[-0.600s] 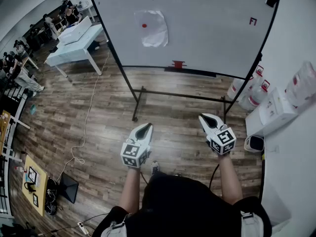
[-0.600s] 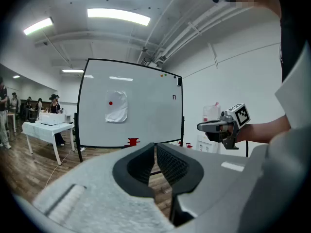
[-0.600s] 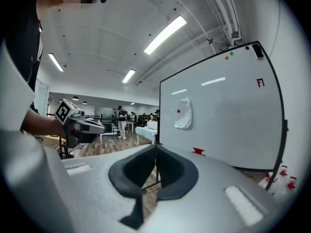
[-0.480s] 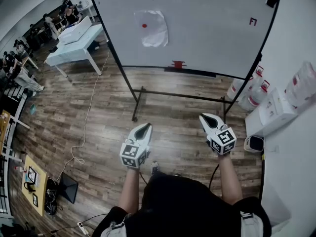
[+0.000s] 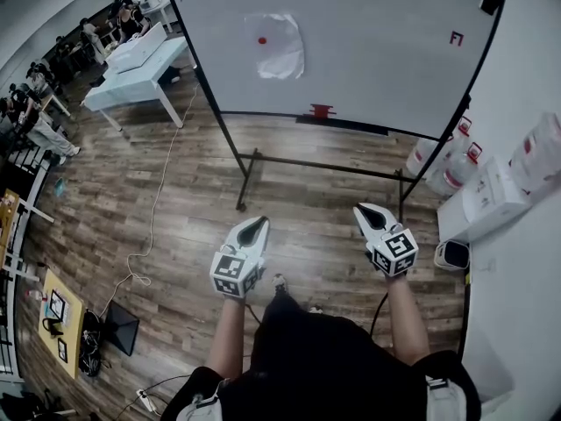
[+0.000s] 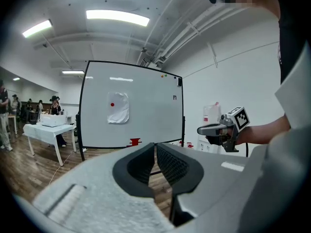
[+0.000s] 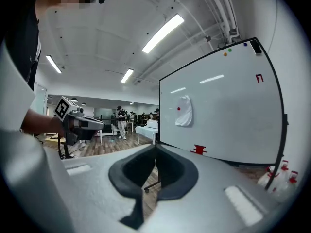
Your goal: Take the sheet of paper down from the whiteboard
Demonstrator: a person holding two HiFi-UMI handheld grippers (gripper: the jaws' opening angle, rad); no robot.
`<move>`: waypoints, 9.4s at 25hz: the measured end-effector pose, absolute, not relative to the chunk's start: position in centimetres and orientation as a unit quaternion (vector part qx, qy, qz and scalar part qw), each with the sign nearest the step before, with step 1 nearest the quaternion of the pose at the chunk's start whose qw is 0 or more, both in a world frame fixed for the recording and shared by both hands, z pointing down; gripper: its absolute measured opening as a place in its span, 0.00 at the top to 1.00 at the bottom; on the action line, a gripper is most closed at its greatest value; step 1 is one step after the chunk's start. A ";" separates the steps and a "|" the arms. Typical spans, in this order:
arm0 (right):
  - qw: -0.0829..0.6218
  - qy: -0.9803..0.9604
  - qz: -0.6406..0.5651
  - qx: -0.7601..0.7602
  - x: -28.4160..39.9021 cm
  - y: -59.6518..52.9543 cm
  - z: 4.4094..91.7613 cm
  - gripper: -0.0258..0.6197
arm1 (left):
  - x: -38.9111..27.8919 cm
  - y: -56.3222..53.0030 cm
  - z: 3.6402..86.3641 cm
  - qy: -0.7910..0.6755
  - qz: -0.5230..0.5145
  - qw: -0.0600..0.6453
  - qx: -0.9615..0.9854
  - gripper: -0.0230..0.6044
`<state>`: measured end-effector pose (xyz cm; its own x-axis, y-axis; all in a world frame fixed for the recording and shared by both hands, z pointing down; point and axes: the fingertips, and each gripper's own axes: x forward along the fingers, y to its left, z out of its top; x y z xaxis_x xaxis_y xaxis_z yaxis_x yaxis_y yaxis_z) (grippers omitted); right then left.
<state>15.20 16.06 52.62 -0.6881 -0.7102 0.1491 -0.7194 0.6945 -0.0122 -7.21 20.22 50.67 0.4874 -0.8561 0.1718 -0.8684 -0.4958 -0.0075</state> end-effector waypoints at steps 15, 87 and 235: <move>0.085 -0.914 0.038 0.395 12.2 11.8 52.9 0.95 | -9.6 15.0 50.9 -0.482 0.072 0.047 0.872 0.92; 0.101 -0.929 0.028 0.356 5.3 -28.4 52.8 0.95 | -16.8 -23.1 50.6 -0.533 0.047 0.052 0.843 0.92; 0.031 -0.944 0.052 0.325 4.8 -33.2 52.4 0.95 | -13.2 -32.8 42.4 -0.616 0.035 -0.150 0.772 0.75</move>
<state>4.83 -33.20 52.41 -0.7871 -0.6098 0.0928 -0.6162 0.7837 -0.0776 -13.24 -32.82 42.41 0.2377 -0.9625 -0.1309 -0.9416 -0.1951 -0.2746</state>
